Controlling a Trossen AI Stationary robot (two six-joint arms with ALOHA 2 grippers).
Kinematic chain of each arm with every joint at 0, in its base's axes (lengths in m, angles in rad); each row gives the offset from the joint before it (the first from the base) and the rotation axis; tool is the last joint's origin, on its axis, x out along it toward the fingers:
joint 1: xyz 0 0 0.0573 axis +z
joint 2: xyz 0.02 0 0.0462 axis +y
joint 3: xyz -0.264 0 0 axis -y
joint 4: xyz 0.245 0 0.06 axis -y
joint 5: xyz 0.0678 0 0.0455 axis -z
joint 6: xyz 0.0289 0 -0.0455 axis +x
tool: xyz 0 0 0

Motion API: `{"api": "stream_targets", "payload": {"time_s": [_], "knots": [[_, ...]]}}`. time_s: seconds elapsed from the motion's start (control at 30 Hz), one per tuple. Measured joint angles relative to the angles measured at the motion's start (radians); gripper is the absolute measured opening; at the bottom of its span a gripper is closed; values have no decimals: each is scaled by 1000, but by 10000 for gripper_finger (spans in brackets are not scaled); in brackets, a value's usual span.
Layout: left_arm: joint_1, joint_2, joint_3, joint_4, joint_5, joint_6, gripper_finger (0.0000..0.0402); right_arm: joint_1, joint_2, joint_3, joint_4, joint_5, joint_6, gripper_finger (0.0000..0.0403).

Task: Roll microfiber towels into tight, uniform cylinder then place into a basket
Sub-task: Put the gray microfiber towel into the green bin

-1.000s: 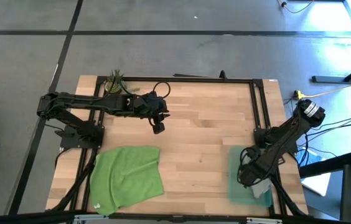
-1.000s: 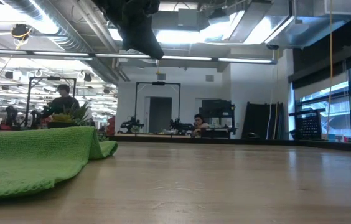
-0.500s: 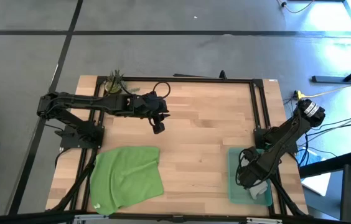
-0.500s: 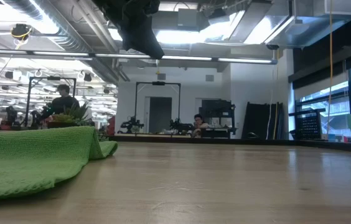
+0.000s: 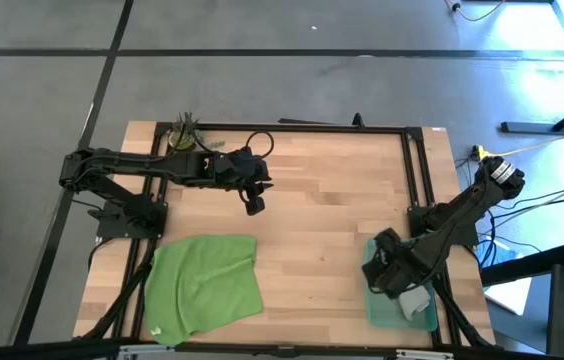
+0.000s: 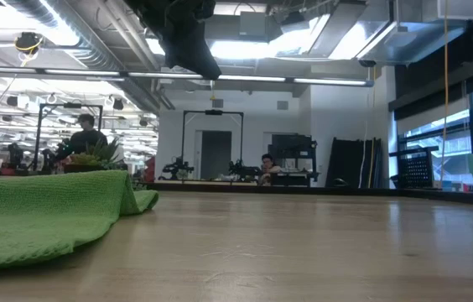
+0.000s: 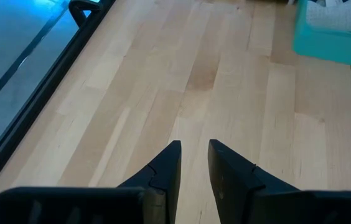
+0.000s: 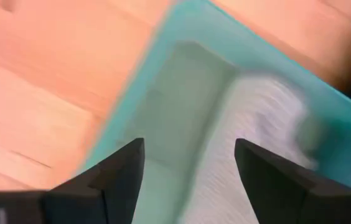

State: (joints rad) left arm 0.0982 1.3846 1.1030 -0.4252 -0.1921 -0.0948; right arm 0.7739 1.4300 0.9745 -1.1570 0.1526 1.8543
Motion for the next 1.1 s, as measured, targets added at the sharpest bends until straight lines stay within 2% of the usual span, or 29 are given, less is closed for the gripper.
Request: {"api": "stream_targets", "payload": {"time_s": [0.1,0.23,0.6,0.73,1.0,1.1], "knots": [[0,0,0,0,0,0,76,-13,0,-60,69,4,-30,251],[0,0,0,0,0,0,76,-17,1,-121,69,-13,-26,251],[0,0,0,0,0,1,76,-31,1,-190,211,-8,-39,251],[0,0,0,0,0,1,76,-31,1,-181,131,-29,-46,251],[0,0,0,0,0,1,76,-31,0,-174,-37,-154,-27,251],[0,0,0,0,0,1,76,-32,0,-148,-86,-155,-27,251]]}}
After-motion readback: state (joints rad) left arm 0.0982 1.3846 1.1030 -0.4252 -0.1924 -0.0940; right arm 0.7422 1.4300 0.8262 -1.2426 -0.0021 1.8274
